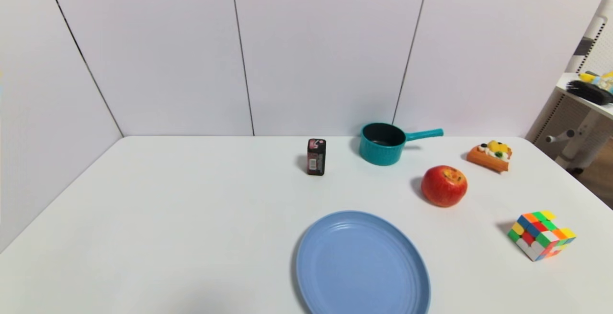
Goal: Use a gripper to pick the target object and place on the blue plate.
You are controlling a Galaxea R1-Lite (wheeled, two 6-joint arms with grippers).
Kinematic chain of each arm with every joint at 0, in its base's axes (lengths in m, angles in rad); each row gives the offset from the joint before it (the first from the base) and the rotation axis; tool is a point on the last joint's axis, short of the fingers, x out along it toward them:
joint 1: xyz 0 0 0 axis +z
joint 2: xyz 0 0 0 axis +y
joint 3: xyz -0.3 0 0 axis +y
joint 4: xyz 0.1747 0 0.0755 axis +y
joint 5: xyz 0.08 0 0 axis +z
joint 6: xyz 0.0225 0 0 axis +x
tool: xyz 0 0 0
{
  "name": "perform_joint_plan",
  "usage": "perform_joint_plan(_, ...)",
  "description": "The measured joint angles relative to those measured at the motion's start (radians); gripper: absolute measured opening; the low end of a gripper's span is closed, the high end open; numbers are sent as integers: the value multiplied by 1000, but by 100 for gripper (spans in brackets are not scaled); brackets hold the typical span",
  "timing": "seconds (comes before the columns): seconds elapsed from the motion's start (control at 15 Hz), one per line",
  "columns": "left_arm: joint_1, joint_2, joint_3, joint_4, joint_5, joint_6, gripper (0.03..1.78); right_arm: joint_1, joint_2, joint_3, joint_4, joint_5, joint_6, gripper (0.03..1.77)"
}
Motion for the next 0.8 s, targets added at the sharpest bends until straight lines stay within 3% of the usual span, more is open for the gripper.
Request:
perform_joint_plan(0.27,0,0,0,0,0,0,169,1,30,-11,10,-2,-6,170)
perform_joint_plan(0.47,0,0,0,0,0,0,169,2,159,-100,10,-2,-4,170)
perform_joint_plan(0.8,0,0,0,0,0,0,169,2,569,-454,61,24,-15,170)
